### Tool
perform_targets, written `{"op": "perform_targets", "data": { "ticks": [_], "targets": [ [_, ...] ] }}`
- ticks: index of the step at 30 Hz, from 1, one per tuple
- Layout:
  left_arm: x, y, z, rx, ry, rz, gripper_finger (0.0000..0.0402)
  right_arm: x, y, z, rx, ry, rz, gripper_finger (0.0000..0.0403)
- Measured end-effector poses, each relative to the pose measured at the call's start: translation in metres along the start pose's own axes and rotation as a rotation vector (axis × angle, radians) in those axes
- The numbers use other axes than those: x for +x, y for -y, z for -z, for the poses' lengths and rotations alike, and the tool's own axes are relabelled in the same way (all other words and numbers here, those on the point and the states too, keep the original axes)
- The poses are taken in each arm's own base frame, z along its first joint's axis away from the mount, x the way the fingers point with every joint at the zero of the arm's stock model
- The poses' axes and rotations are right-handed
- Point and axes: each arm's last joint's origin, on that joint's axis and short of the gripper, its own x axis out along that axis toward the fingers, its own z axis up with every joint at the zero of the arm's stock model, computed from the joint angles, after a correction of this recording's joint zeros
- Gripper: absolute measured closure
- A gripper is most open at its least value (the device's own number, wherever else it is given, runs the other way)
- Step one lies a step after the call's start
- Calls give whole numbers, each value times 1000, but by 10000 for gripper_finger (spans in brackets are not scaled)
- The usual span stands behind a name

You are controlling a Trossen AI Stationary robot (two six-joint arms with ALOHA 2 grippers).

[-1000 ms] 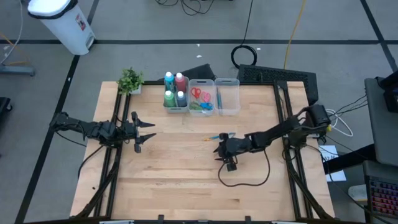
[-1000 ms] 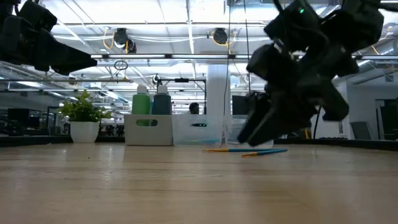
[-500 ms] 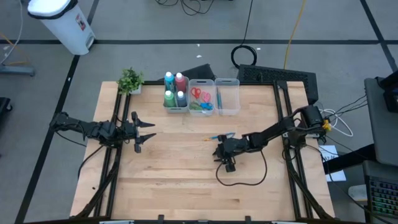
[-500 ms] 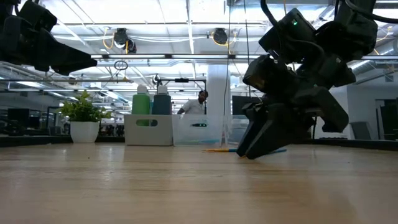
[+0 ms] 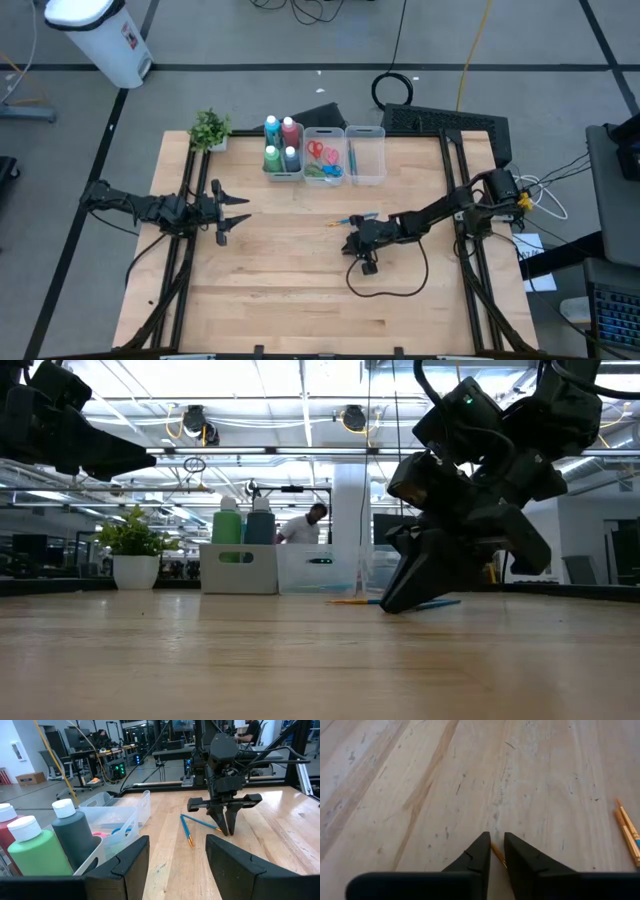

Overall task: Pick & Place Paint Supplies
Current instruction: Put the blue paint brush into the right transparent bin

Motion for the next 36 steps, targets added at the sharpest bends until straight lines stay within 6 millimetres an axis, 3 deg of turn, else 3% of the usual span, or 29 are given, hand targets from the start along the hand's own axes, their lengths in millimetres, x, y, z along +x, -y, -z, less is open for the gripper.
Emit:
{"op": "perform_targets", "data": {
  "ticks": [7,21,36],
  "targets": [
    [0,0,0,0,0,0,199,0,0,1,-9,-3,6,399],
    [0,0,0,0,0,0,199,-2,2,-13,-24,69,17,403],
    [0,0,0,0,0,0,199,-54,5,-55,5,305,35,403]
  ]
}}
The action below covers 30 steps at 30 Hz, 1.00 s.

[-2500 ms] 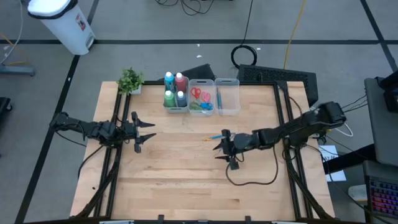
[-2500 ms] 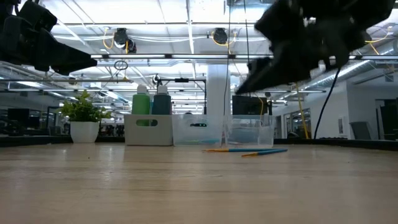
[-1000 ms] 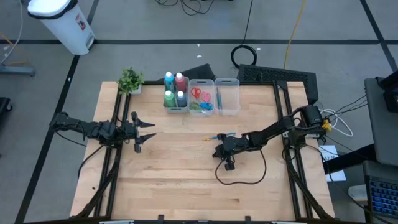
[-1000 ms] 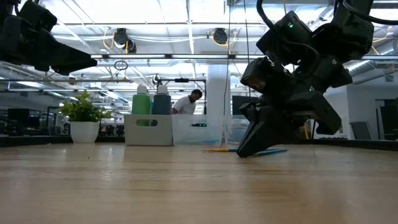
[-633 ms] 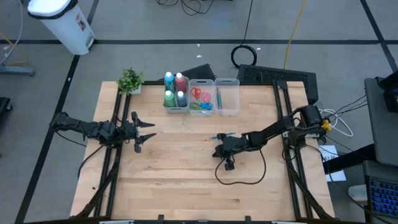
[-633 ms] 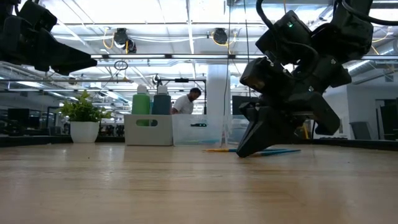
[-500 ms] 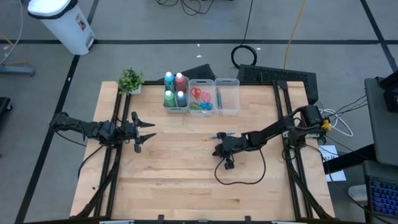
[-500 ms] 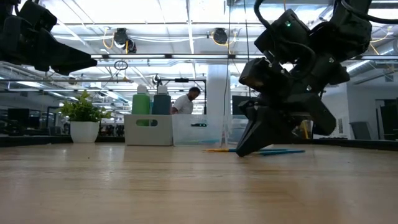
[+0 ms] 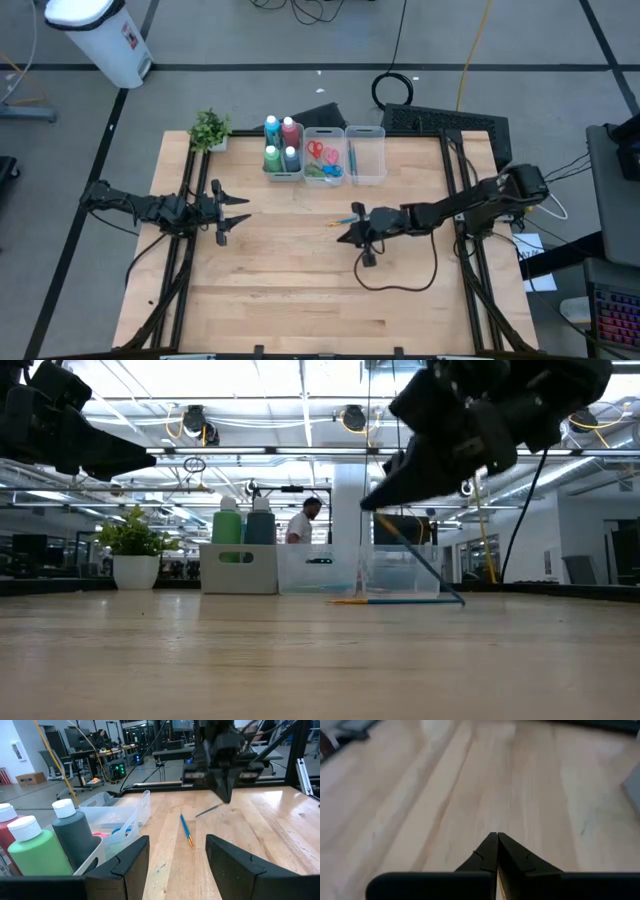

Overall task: Pick & Place Paint Supplies
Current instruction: Put the blue paint brush into the right transparent bin

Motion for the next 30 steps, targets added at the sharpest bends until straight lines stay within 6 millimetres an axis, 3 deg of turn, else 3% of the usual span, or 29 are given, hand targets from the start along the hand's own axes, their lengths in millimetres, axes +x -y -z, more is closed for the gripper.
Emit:
{"op": "perform_targets", "data": {
  "ticks": [21,30],
  "targets": [
    [0,0,0,0,0,0,199,-33,4,-36,-8,203,25,403],
    [0,0,0,0,0,0,199,-39,10,-42,11,232,162,403]
  ]
}}
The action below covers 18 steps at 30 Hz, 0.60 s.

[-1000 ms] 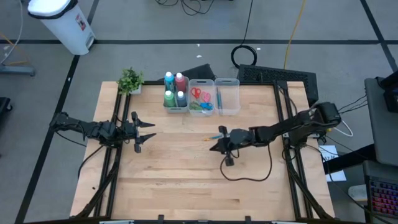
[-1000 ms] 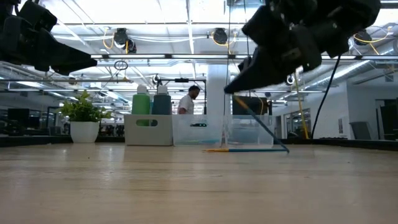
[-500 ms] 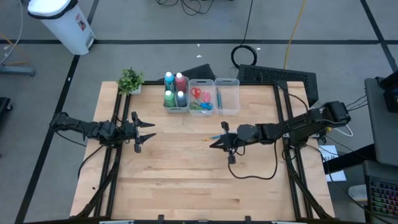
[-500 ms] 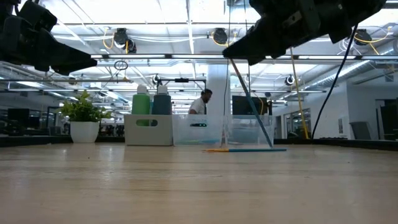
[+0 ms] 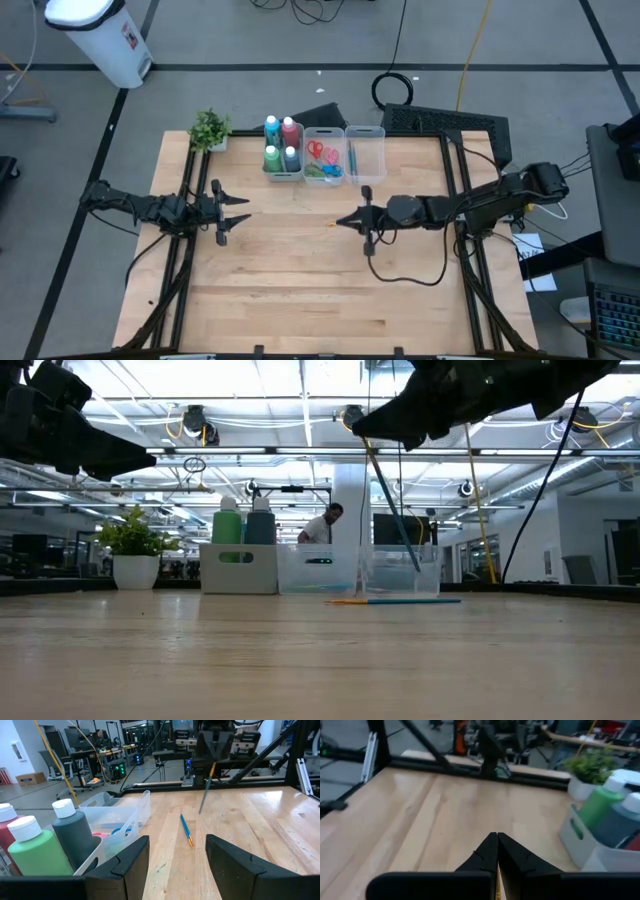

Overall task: Pick & Place Paint Supplies
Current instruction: Put the blue paint brush into the right transparent bin

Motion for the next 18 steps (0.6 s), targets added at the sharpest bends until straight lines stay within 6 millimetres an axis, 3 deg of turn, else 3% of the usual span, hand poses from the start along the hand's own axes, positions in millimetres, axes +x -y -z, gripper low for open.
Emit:
{"op": "perform_targets", "data": {
  "ticks": [18],
  "targets": [
    [0,0,0,0,0,0,199,-5,29,-15,74,133,171,403]
  ]
}}
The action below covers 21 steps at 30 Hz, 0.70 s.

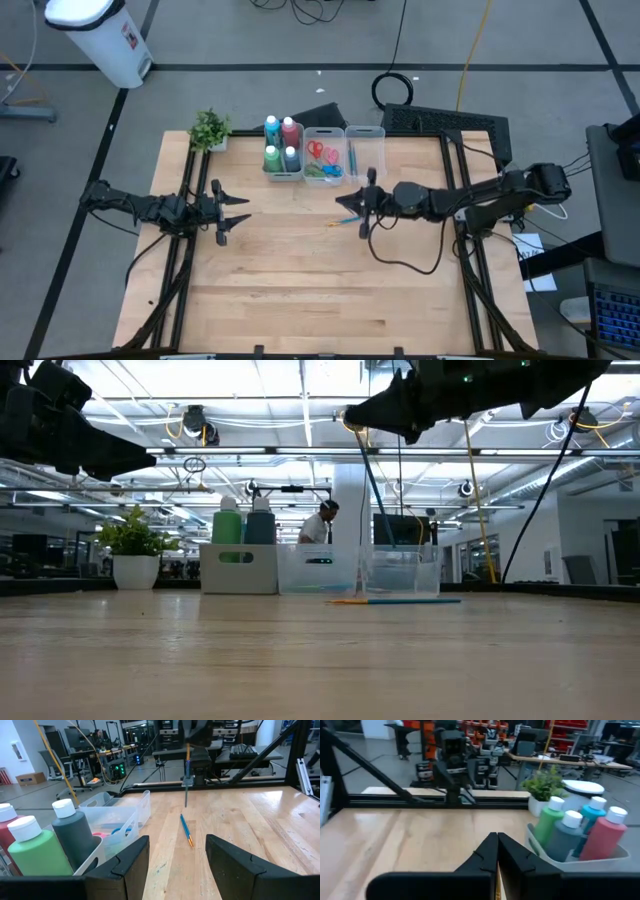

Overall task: Pick & Place Paint Supplies
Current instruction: Put the blue paint brush into the right transparent bin

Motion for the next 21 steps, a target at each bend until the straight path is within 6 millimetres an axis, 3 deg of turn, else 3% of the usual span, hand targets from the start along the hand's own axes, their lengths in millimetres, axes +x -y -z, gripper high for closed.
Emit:
{"op": "perform_targets", "data": {
  "ticks": [21],
  "targets": [
    [0,0,0,0,0,0,199,-10,78,-18,31,113,276,403]
  ]
}}
